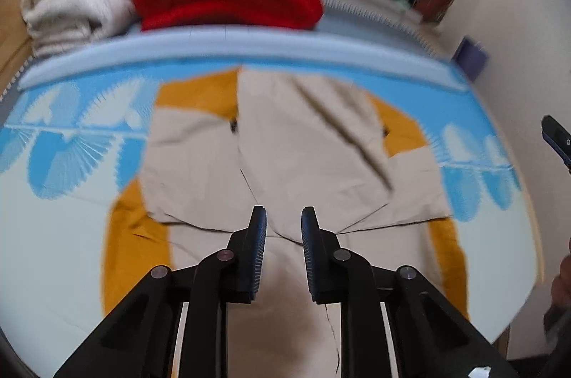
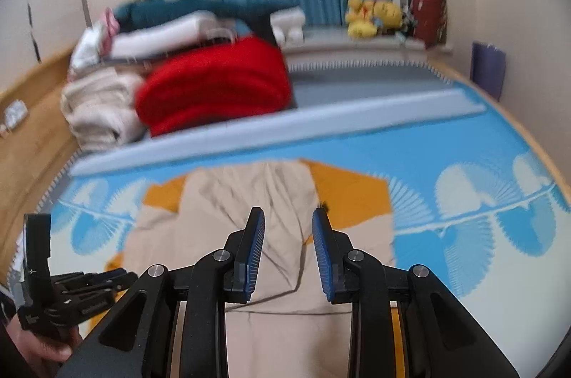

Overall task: Fold large clothes
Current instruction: 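Lift both tools and move them to the jacket hem, then grasp the hem with the right tool while the left tool grasps the hem beside it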

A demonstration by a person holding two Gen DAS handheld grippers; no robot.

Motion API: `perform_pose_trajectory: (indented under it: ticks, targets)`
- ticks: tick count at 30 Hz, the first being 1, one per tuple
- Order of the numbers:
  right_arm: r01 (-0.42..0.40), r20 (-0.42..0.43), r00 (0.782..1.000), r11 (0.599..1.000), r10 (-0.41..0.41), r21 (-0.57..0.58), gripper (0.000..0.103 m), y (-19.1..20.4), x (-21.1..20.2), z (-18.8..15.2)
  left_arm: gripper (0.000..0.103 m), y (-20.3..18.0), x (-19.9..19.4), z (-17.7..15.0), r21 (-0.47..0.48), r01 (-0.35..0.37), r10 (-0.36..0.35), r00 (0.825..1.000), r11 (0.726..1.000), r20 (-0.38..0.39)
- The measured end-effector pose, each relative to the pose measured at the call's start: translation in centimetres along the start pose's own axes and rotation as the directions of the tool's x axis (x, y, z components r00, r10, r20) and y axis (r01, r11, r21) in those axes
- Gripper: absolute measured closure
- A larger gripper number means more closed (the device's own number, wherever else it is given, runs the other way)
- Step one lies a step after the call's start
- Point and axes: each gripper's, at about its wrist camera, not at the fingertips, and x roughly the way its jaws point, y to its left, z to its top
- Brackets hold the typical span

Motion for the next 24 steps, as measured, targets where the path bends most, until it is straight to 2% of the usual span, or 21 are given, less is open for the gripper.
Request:
perform_pose_trajectory:
  ticks: [2, 5, 8, 11, 13, 15, 17, 20, 21, 22, 24]
  targets:
    - [-0.016, 0.055, 0.998, 0.999, 0.014, 0.031, 0.076, -1.3, -4.1, 0.5, 0.088, 0.9, -3.9, -0.7, -0.012, 0.029, -0.028, 0.999, 1.000, 0.045]
    - [-0.040, 0.133, 0.991, 0.998, 0.034, 0.047, 0.079, -3.6, -12.3, -0.6, 0.090, 3.7, -10.0, -3.1, 0.003, 0.047, -0.047, 0.992, 0.999, 0.116]
    - [-0.026, 0.147, 0.989, 0.998, 0.018, 0.051, 0.081, -6.1, -18.1, -3.9, 0.090, 6.5, -14.6, -7.1, 0.026, 0.036, -0.040, 0.984, 0.999, 0.171]
    - [0.021, 0.100, 0.995, 0.997, -0.029, 0.075, 0.081, -8.5, -21.3, -8.3, 0.090, 9.7, -16.5, -11.5, 0.007, 0.034, -0.035, 0.982, 0.999, 0.187]
    - [0.059, 0.039, 0.997, 0.993, -0.064, 0.103, 0.081, -10.2, -21.9, -11.6, 0.092, 12.4, -15.9, -14.9, -0.063, 0.029, -0.019, 0.987, 0.998, 0.163]
    - [0.092, -0.037, 0.995, 0.988, -0.088, 0.125, 0.080, -11.9, -21.6, -14.9, 0.097, 15.0, -13.9, -17.4, -0.194, -0.023, 0.030, 0.999, 0.981, 0.033]
    - [0.107, -0.112, 0.990, 0.983, -0.091, 0.150, 0.080, -13.4, -20.5, -17.9, 0.097, 16.7, -12.8, -18.5, -0.290, 0.007, -0.011, 1.000, 0.957, -0.013]
    - [0.158, -0.248, 0.962, 0.971, -0.112, 0.176, 0.080, -15.3, -17.8, -21.9, 0.097, 18.5, -11.0, -19.3, -0.375, -0.082, 0.035, 0.991, 0.923, -0.130]
    - [0.173, -0.288, 0.951, 0.967, -0.114, 0.188, 0.080, -15.9, -17.0, -22.6, 0.097, 19.0, -10.7, -19.4, -0.399, -0.082, 0.019, 0.987, 0.913, -0.160]
    - [0.183, -0.324, 0.940, 0.962, -0.110, 0.203, 0.080, -16.3, -16.1, -22.9, 0.097, 19.3, -10.4, -19.5, -0.409, -0.079, 0.006, 0.984, 0.909, -0.176]
    - [0.178, -0.377, 0.923, 0.953, -0.075, 0.246, 0.080, -17.2, -14.7, -23.9, 0.092, 19.8, -9.8, -19.8, -0.399, -0.102, 0.025, 0.981, 0.911, -0.193]
